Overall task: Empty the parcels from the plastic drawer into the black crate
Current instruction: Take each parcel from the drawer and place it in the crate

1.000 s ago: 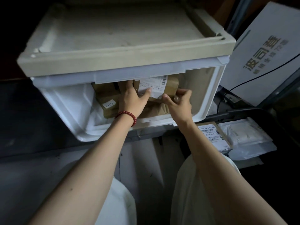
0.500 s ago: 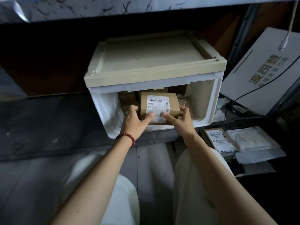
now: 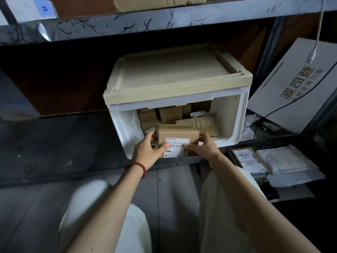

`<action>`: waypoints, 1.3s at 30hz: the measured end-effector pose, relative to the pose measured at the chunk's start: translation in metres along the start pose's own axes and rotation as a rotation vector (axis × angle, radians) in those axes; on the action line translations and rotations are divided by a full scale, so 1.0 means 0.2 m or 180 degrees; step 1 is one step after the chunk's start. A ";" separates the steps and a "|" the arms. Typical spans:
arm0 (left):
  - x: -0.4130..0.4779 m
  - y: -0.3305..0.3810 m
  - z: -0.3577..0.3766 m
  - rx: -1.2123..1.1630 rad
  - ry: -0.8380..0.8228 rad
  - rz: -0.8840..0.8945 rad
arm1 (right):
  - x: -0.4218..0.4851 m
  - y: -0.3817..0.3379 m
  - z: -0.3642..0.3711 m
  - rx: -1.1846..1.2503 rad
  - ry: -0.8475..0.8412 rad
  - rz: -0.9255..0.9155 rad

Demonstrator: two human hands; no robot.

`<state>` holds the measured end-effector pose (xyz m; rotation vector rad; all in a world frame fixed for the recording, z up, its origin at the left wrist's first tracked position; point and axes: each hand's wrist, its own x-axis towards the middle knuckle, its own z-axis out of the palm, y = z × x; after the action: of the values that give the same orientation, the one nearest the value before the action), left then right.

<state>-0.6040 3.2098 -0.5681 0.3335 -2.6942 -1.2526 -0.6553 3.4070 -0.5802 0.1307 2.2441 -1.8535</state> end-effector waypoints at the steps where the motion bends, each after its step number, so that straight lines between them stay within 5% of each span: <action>1: 0.00 0.00 0.00 0.0012 0.0009 -0.0006 | 0.00 0.00 0.00 -0.0017 0.0009 -0.0022; 8: 0.02 0.00 0.03 0.0009 0.0062 0.0037 | 0.01 0.00 0.00 0.0098 -0.0099 -0.0146; 21: 0.03 -0.05 0.03 -0.0397 0.0172 -0.0695 | 0.04 0.01 -0.01 -0.0049 -0.0674 -0.0783; 29: 0.02 -0.03 0.04 -0.0288 0.0219 -0.0270 | 0.07 0.02 -0.01 -0.0535 -0.0631 -0.0564; 33: 0.02 0.01 0.01 -0.0090 0.0313 0.0382 | 0.09 0.03 0.01 -0.0490 -0.0580 -0.0078; 39: 0.02 0.01 -0.01 -0.0090 0.0399 0.0550 | 0.08 0.01 0.04 -0.0243 -0.0525 0.0285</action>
<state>-0.6073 3.2099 -0.5652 0.1653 -2.5364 -1.1783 -0.6688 3.3982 -0.5879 0.0617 2.1565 -1.6667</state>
